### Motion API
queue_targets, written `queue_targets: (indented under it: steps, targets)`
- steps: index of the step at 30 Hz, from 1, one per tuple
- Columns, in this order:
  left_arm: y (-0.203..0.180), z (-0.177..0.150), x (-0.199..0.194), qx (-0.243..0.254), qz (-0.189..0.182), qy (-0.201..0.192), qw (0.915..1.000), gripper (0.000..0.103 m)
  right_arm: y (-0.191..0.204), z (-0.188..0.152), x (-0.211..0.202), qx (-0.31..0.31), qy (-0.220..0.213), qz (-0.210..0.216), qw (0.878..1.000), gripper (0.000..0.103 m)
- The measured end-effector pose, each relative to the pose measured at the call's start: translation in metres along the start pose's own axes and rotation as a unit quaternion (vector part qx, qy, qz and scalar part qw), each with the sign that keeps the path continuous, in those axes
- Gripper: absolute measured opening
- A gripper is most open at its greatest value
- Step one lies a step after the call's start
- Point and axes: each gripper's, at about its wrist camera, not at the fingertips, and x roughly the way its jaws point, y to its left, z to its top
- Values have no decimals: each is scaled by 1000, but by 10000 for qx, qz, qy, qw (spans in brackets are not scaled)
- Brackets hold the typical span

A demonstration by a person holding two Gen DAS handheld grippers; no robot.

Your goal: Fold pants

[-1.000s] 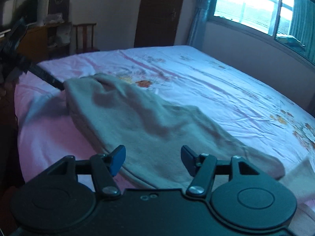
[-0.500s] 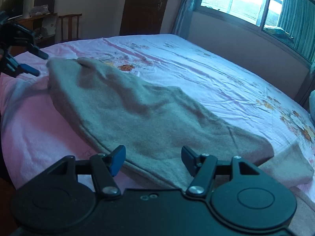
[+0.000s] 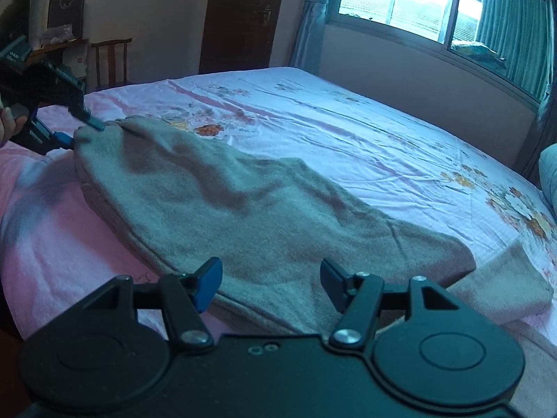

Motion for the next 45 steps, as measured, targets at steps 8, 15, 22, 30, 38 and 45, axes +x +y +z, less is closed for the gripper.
queue_targets:
  steps: [8, 15, 22, 30, 38, 45]
  targets:
    - [-18, 12, -16, 521, 76, -759, 9957, 9, 4, -3, 12, -55, 244, -36, 9997, 23]
    - [31, 8, 4, 216, 395, -166, 9988, 9, 9, 5, 6, -177, 20, 31, 9998, 36]
    - [-13, 11, -19, 1003, 458, -202, 9937, 36, -10, 6, -3, 265, 8, 3, 9996, 50]
    - [-99, -35, -30, 2227, -79, -210, 9746, 72, -54, 6, -8, 789, 81, -464, 9958, 54]
    - [-135, -118, 41, 2475, -363, 1291, 9596, 72, -78, 8, 1, 1327, 254, -654, 9887, 54]
    - [-144, -166, 41, 3288, -119, 1267, 9358, 72, -131, -6, -14, 1841, 321, -1205, 9750, 55]
